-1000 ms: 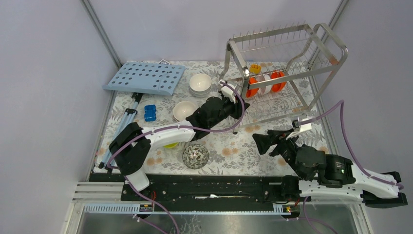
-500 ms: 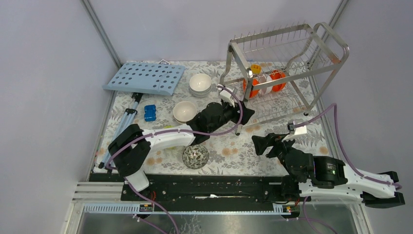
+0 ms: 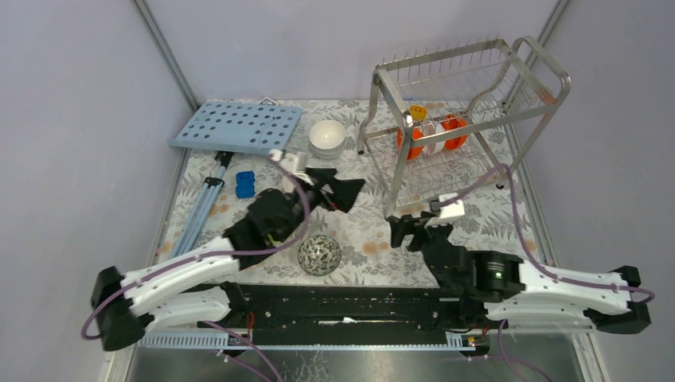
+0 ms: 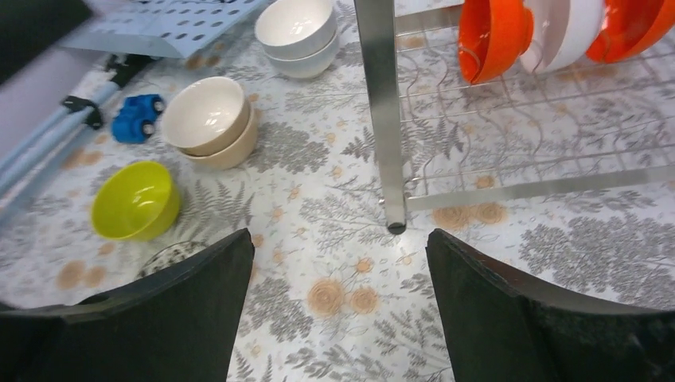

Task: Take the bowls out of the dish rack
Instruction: Adjust the dish rack at the center of the board.

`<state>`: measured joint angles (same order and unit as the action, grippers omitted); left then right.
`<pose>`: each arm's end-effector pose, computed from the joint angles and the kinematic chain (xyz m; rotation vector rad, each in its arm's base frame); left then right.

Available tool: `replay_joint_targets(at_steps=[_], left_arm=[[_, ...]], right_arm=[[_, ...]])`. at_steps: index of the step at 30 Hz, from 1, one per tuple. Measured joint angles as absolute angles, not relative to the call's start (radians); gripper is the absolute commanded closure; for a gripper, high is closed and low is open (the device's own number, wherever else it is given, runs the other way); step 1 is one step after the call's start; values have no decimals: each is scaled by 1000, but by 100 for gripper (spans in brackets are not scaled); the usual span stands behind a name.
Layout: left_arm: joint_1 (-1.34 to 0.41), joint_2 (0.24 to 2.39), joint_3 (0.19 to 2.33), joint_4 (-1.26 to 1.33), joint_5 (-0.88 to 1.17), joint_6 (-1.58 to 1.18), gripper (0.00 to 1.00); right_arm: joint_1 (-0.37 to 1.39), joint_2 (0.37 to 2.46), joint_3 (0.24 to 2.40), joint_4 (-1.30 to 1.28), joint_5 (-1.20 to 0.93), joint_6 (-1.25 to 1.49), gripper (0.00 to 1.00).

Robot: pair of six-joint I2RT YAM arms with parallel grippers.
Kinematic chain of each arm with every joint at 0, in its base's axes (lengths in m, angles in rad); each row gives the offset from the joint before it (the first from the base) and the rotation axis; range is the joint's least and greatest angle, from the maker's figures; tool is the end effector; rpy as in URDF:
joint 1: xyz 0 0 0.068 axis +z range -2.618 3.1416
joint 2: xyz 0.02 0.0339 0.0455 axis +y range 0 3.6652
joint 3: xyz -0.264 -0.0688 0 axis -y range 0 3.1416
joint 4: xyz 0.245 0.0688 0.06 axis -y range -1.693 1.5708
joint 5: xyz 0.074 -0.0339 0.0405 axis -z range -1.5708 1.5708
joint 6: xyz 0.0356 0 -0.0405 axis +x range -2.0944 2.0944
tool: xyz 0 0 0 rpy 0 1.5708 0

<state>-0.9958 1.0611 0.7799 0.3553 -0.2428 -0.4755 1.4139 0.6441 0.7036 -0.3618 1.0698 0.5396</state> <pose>0.1439 -0.2064 0.3416 0.2044 1.5695 -0.9922 0.0522 0.1303 0.3194 -0.0453 1.7337 0.4419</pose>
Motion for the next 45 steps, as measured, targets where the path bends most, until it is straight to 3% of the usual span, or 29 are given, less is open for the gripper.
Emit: replay_joint_targets(at_steps=[3,8,13,23,35,45], left_arm=[[-989,917,743,289,-319,-470,1],[-981,804,725,178,-401,-463,1],[-981,744,686,97,-443,-448,1],[-979,743,688,34,-483,-380,1],[-967,854,731,58,-424,-307,1],[-907,1069,837,141,-325,-234,1]], right_arm=[[1351,743,717,-311,1056,494,12],[1068,880,751,-210,924,461,12],[1009,979,754,-64,831,400,14],[897,1137,772,70,784,397,38],[834,1071,719,104,756,418,66],[822,838,645,-81,758,416,68]])
